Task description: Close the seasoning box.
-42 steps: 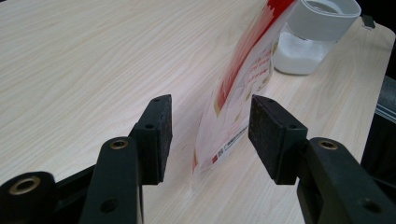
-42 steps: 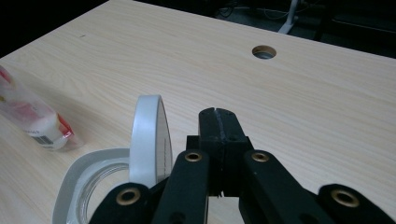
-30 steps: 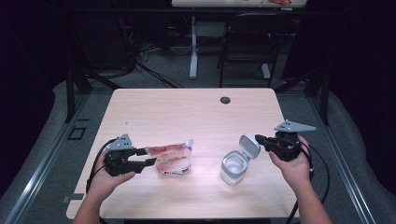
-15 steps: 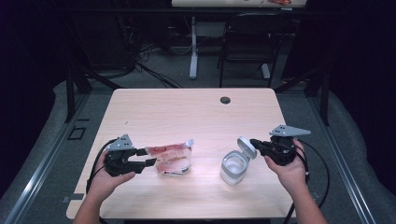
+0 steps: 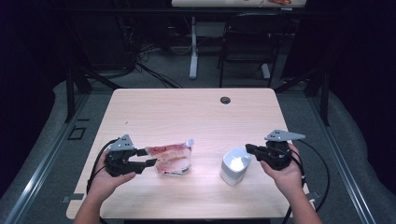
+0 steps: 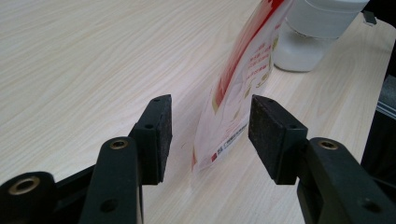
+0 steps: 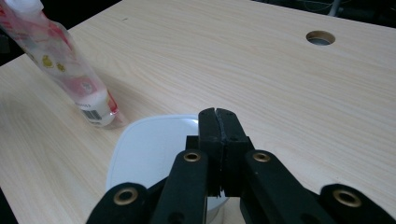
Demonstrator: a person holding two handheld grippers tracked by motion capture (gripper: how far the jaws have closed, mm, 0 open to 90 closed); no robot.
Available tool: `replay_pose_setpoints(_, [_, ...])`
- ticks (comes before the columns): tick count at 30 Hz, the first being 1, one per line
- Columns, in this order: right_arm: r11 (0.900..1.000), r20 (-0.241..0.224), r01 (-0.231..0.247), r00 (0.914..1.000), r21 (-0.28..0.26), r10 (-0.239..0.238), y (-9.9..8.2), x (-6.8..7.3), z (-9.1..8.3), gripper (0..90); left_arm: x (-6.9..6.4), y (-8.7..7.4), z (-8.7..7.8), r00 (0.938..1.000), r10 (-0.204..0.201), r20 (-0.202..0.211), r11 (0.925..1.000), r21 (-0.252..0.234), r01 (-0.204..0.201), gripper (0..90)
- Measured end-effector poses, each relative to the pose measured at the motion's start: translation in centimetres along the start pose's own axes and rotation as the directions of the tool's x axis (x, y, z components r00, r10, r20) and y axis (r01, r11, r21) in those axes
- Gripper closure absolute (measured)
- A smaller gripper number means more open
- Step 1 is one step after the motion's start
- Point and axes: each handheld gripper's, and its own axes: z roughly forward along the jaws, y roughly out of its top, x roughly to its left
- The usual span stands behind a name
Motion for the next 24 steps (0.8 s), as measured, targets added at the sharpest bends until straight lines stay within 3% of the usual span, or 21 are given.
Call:
replay_pose_setpoints(6, [1.0, -0.017, 0.007, 0.9998, -0.001, -0.007, -0.5, 0.4, 0.2, 89.1, 0.0, 0.0, 0.0, 1.0, 0.003, -0.006, 1.0, 0.002, -0.003, 50.0])
replay_pose_setpoints(17, [0.9986, -0.094, 0.039, 0.9946, -0.035, -0.042, -1.6, 2.2, 0.4, 87.9, 0.0, -0.1, 0.1, 1.0, 0.002, -0.005, 1.0, 0.007, -0.002, 49.9])
replay_pose_setpoints(24, [0.9959, -0.139, 0.087, 0.9862, -0.025, -0.09, -2.2, 3.9, 0.7, 89.9, 0.0, -0.1, 0.2, 1.0, -0.001, -0.002, 0.9999, 0.011, 0.001, 50.2])
